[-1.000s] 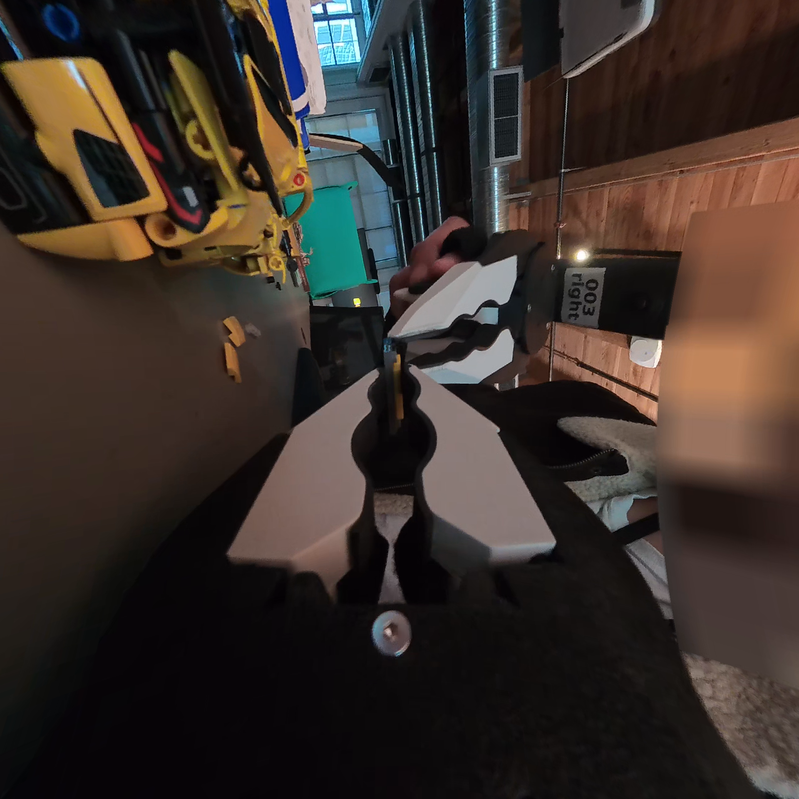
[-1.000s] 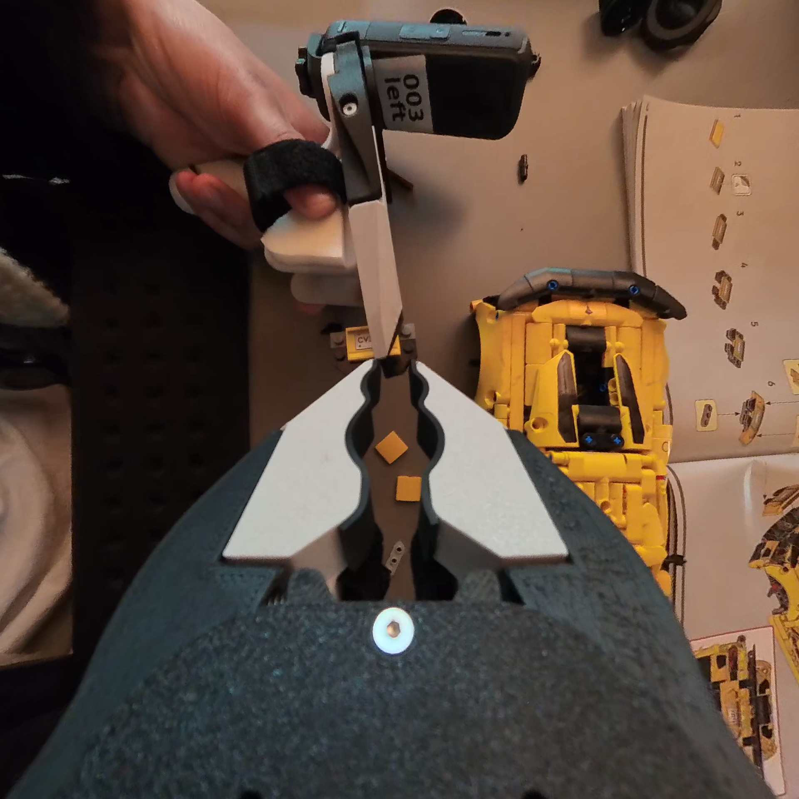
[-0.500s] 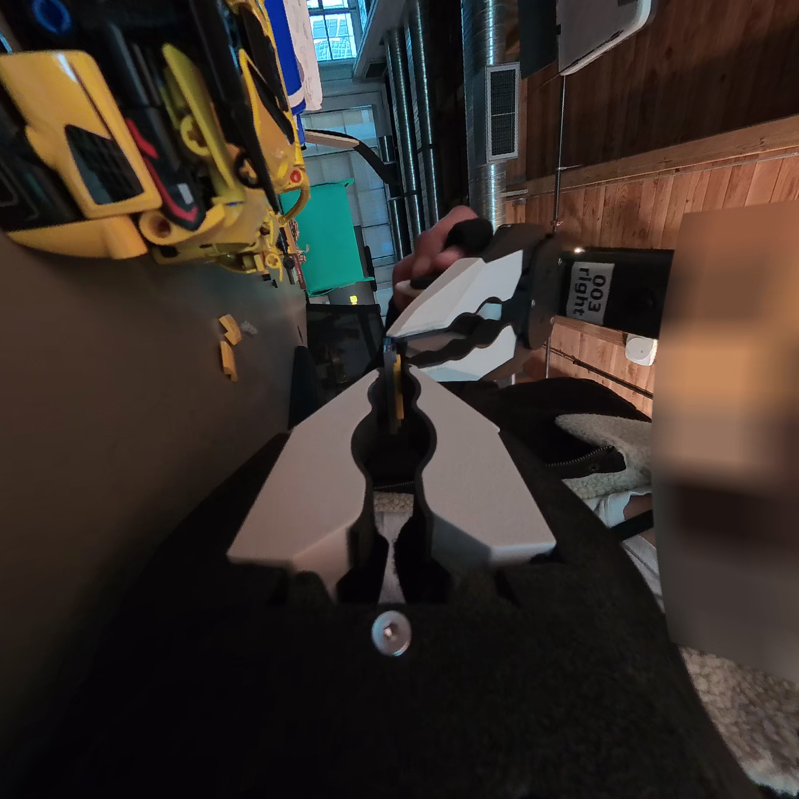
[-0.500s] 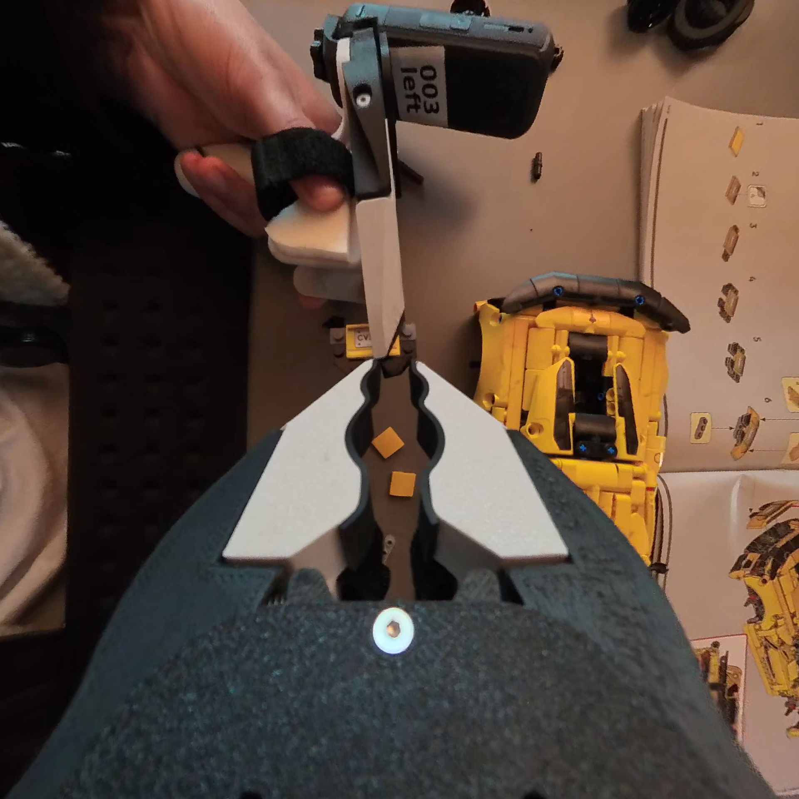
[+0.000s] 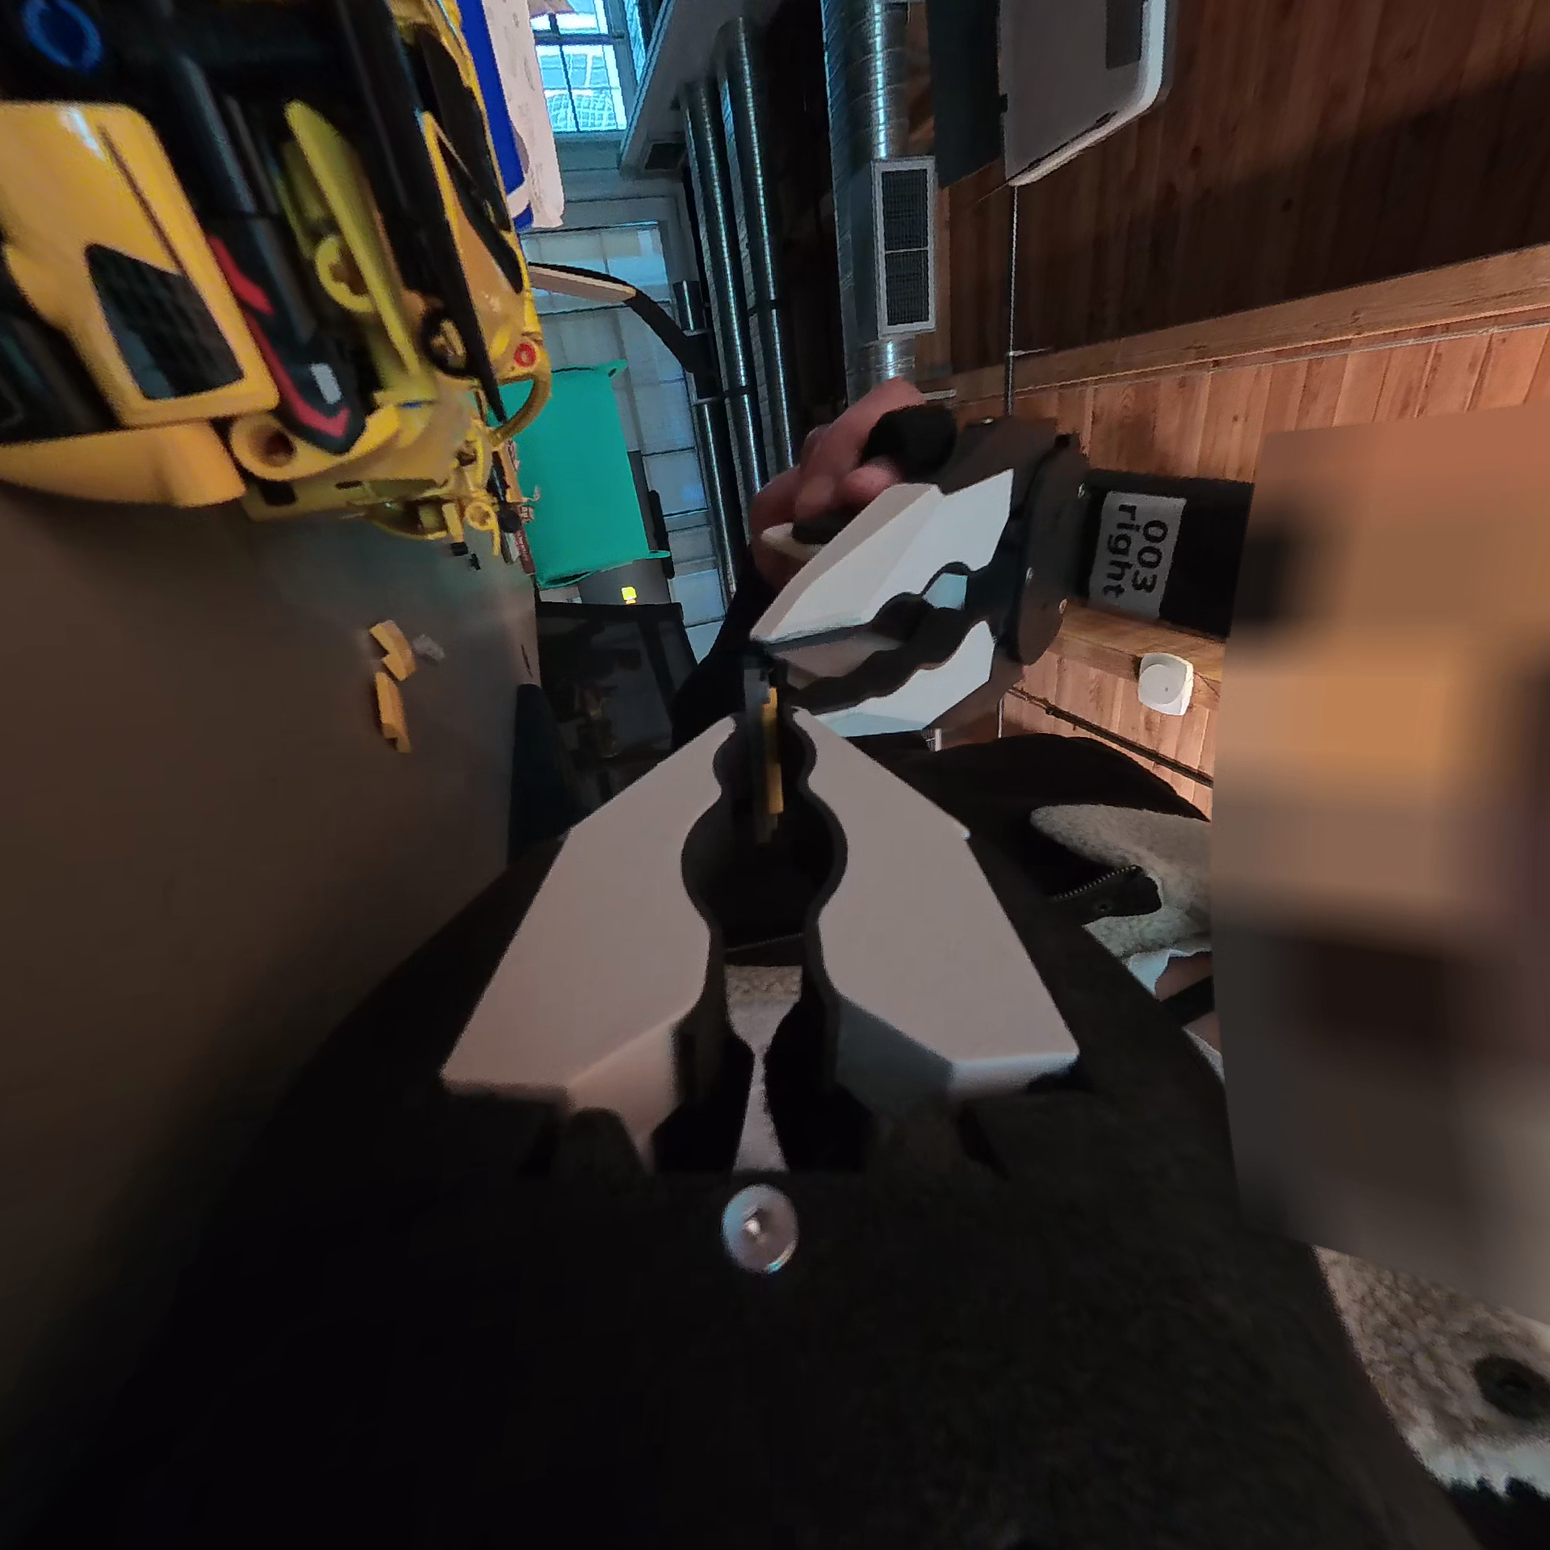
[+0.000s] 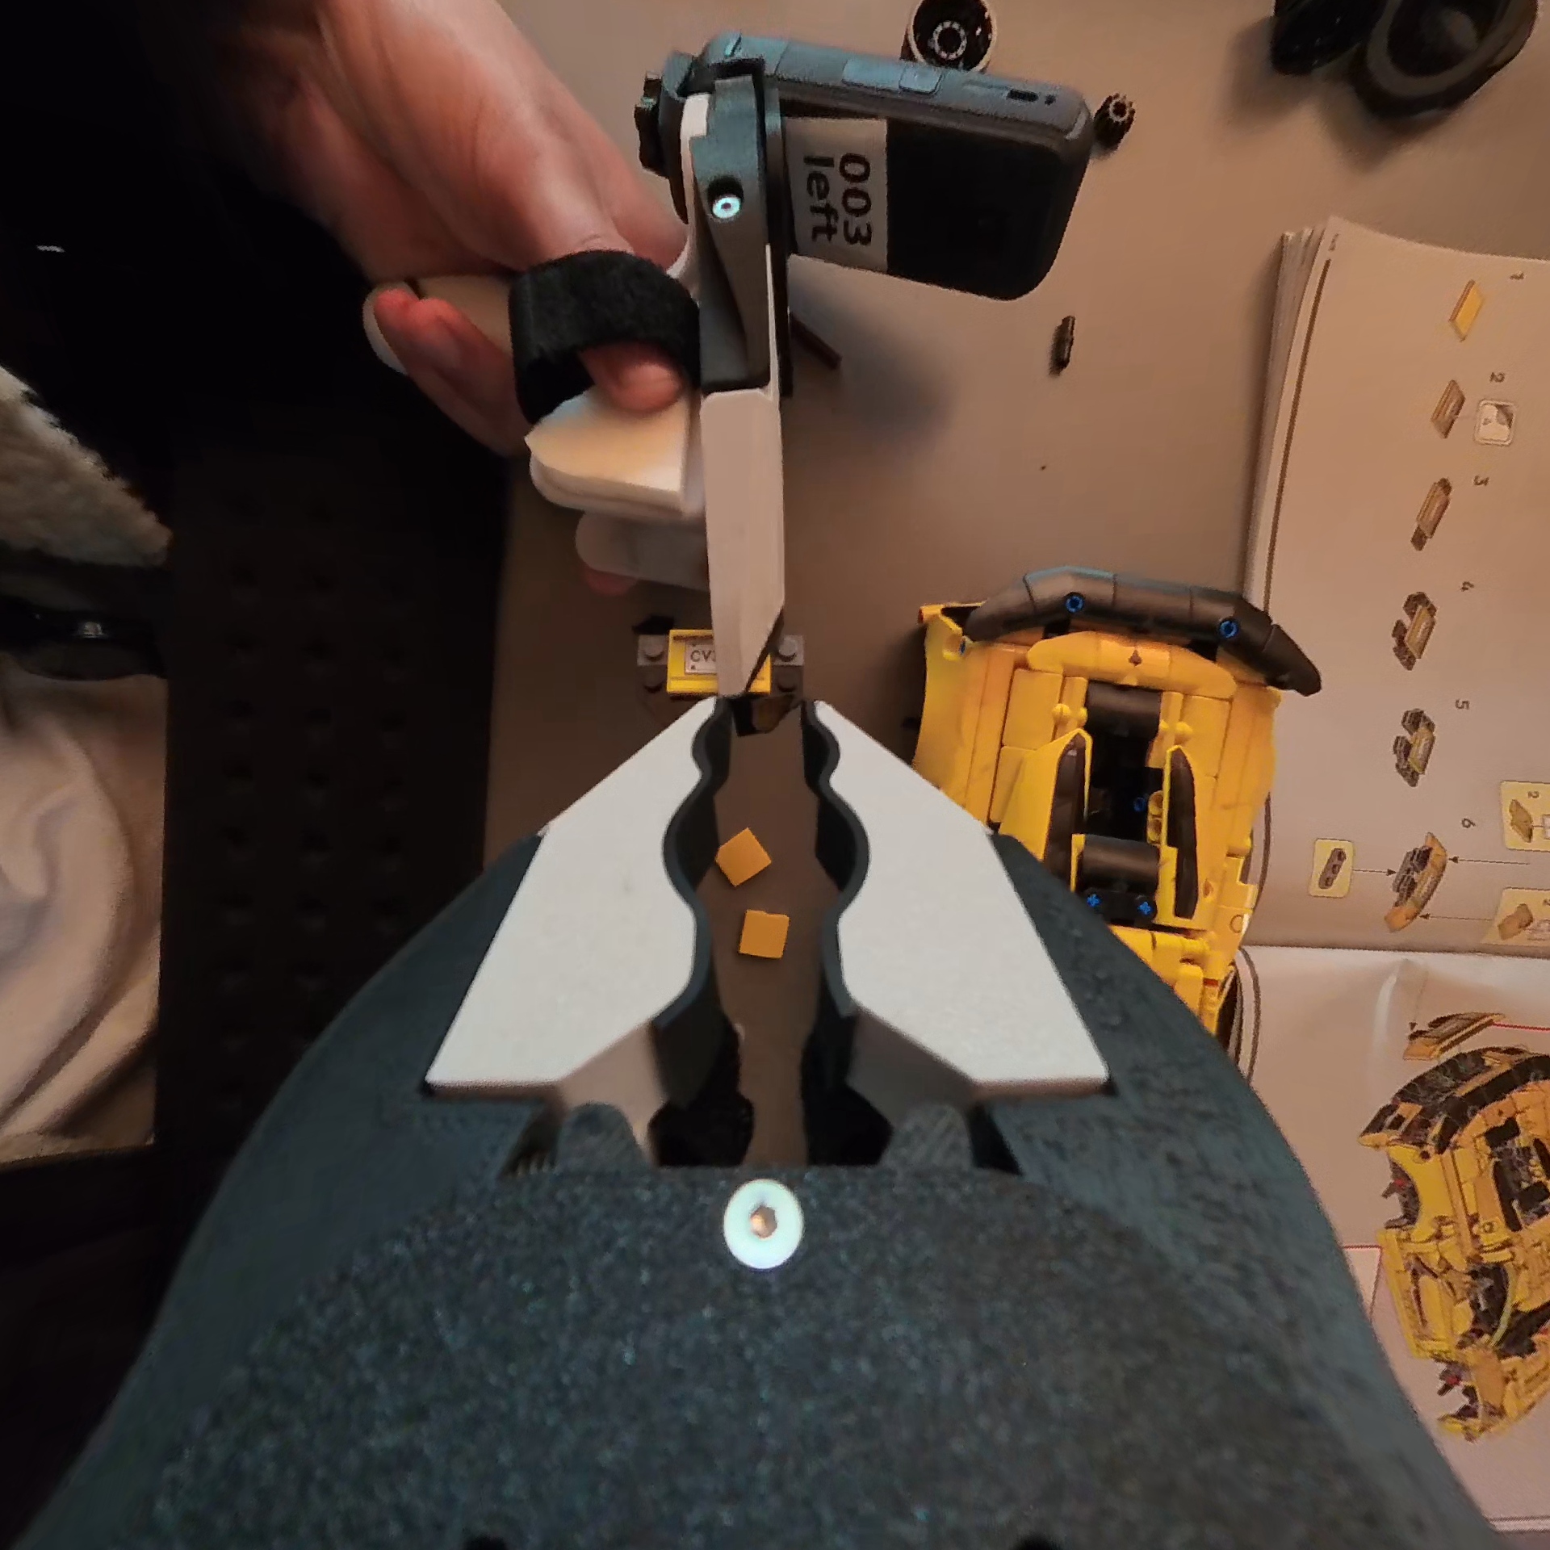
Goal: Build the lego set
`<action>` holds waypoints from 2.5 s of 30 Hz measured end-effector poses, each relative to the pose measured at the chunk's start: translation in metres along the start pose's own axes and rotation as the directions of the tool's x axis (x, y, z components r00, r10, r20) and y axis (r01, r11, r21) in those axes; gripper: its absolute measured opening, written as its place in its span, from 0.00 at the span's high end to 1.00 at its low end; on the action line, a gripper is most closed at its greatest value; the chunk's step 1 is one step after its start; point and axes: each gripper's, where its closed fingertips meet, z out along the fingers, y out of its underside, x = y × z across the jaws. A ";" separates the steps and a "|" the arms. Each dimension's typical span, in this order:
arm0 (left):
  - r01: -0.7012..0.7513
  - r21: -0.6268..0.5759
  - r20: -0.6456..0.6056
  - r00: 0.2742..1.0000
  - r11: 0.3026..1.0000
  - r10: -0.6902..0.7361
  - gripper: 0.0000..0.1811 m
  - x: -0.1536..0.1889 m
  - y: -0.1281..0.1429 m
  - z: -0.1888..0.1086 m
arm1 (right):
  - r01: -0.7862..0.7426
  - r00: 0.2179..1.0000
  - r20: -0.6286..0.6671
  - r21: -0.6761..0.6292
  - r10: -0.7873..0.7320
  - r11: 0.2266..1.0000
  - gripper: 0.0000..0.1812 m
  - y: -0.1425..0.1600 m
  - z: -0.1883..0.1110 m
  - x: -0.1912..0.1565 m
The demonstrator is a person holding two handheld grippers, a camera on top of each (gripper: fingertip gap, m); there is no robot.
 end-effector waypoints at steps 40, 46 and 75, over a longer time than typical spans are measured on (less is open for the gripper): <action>-0.033 -0.022 0.026 0.999 0.999 0.033 0.97 -0.002 0.003 0.001 | -0.911 0.341 0.772 0.130 0.537 0.392 0.96 -0.001 -0.002 -0.007; -0.116 -0.027 0.060 0.991 0.993 0.117 0.97 -0.001 0.004 0.003 | -0.933 0.294 0.799 0.122 0.525 0.337 0.96 -0.002 -0.003 -0.008; -0.335 0.109 0.174 0.933 0.936 0.314 0.97 0.006 -0.017 -0.003 | -0.906 0.348 0.774 0.423 0.529 -0.023 0.97 -0.015 -0.005 0.014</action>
